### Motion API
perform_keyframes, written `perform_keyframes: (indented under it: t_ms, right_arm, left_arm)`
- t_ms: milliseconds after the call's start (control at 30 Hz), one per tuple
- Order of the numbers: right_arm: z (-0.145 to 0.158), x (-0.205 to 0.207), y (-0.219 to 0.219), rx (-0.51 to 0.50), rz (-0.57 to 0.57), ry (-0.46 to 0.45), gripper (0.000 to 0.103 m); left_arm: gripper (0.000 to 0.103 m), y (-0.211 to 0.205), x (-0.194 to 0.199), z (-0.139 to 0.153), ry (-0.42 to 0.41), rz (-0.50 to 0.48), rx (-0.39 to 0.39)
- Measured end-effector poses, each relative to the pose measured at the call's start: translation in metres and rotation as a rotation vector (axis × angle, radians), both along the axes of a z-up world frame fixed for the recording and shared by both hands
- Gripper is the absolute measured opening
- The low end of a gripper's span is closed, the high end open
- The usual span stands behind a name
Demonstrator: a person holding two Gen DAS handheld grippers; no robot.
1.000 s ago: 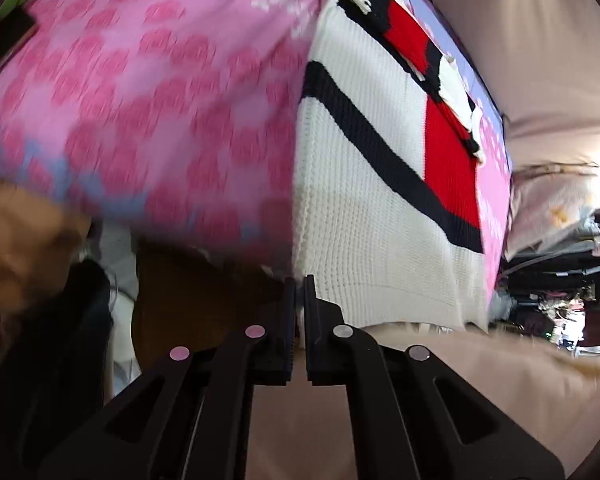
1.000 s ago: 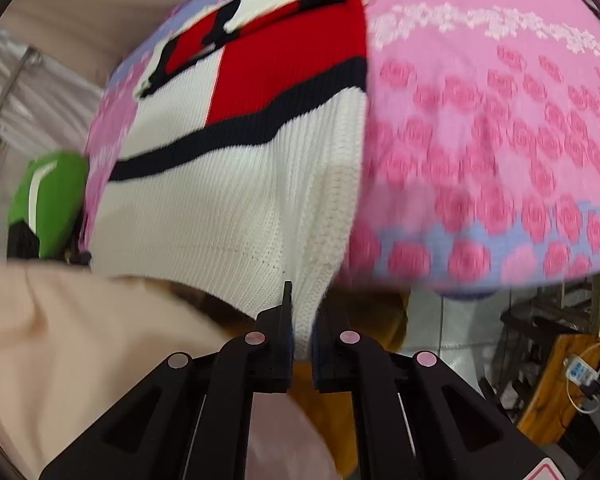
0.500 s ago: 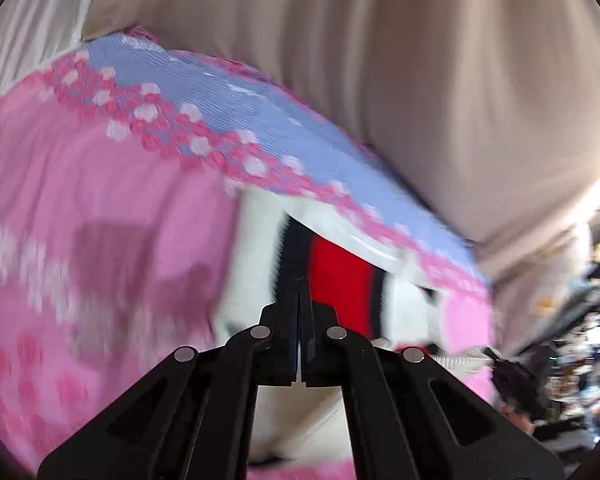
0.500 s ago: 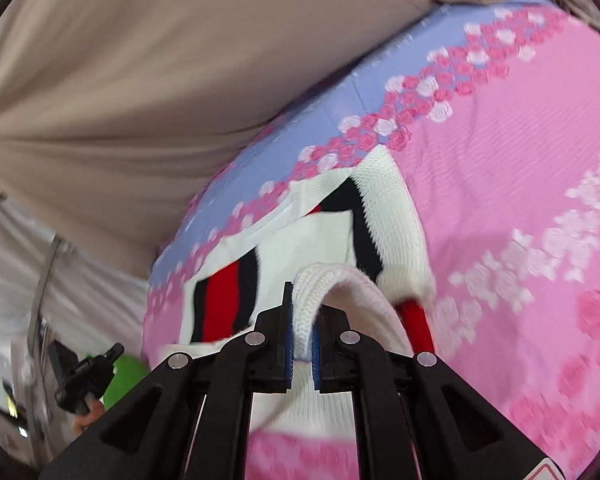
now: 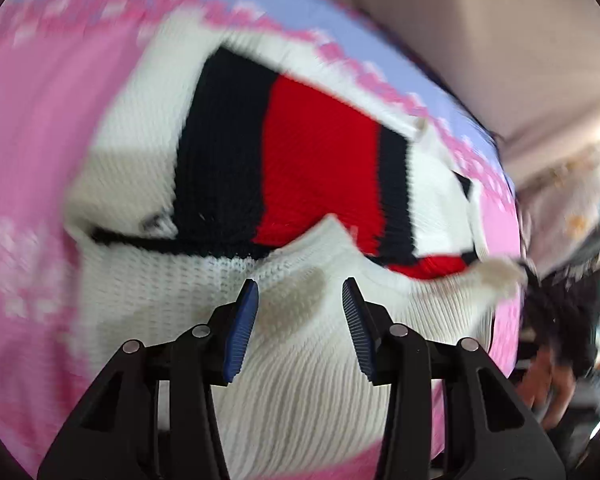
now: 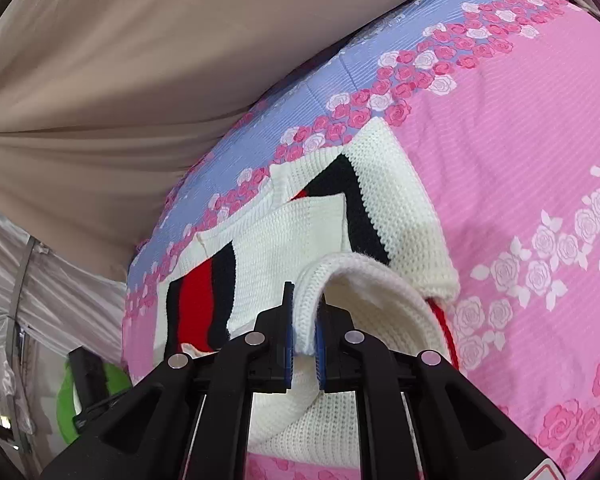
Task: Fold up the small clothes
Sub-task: 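Grasp the sweater side edge with the right gripper while the left gripper grasps it too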
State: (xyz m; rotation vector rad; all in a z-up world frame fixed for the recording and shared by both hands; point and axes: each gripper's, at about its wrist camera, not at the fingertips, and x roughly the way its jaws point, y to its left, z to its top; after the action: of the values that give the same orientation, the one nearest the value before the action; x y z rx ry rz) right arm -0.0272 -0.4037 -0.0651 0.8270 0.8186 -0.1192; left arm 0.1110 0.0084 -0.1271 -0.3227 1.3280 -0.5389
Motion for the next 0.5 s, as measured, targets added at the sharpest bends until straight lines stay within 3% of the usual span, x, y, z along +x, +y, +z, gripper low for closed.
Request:
perform_keyframes:
  t_ms: [67,133,167,200,333,500]
  right_arm:
    - [0.000,-0.004,0.002,-0.010,0.000,0.005,0.009]
    - [0.001,-0.007,0.003,-0.022,-0.002,0.010,0.009]
    - [0.002,-0.009,0.004,-0.027,-0.002,0.011,0.009]
    - [0.003,-0.011,0.004,-0.035,-0.002,0.010,0.009]
    - [0.014,-0.024,0.003,-0.050,-0.024,-0.010,0.009]
    - [0.058,-0.024,-0.006,-0.060,-0.051,-0.125,0.009]
  left_arm:
    - [0.042,-0.006,-0.001,-0.010,0.020,0.022,-0.010]
    - [0.038,-0.017,-0.006,-0.005,0.001,-0.050,0.009]
    - [0.009,-0.021,-0.008,-0.002,0.003,-0.102,0.008]
    - [0.004,-0.024,-0.010,0.000,0.007,-0.139,0.007]
    - [0.002,-0.010,-0.015,0.033,-0.070,-0.110,-0.023]
    - [0.002,0.030,0.016,0.106,-0.240,0.035,-0.073]
